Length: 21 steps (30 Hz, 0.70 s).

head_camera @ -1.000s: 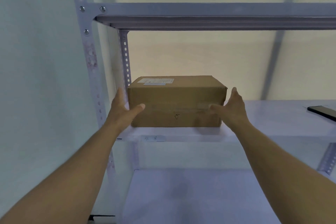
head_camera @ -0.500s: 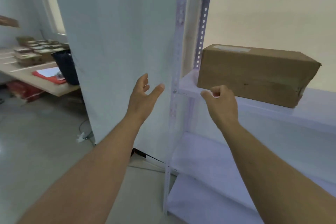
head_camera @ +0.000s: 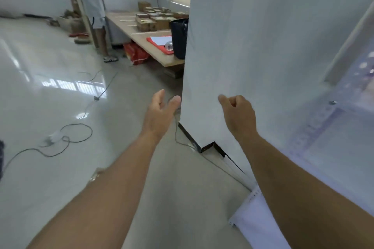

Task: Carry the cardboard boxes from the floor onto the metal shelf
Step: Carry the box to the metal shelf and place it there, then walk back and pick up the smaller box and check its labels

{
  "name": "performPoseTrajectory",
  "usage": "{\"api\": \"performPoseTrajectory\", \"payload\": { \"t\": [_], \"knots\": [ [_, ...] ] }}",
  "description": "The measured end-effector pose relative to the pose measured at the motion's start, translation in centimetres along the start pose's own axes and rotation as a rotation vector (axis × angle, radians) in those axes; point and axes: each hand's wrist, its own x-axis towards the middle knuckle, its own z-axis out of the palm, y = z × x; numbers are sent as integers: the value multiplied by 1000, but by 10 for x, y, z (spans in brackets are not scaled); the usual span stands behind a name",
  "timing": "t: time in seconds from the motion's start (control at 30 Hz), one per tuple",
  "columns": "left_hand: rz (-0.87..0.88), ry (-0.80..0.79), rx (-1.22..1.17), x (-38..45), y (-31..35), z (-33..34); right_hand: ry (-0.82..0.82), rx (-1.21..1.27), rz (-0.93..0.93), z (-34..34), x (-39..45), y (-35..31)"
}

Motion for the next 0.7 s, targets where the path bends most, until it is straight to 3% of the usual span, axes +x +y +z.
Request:
{"api": "performPoseTrajectory", "payload": {
  "t": [0.43, 0.7],
  "knots": [
    [-273, 379, 63, 99, -120, -206, -474, -31, -74, 294, 24, -92],
    [-400, 454, 63, 134, -179, -248, -629, -62, -16, 399, 36, -88]
  ]
}}
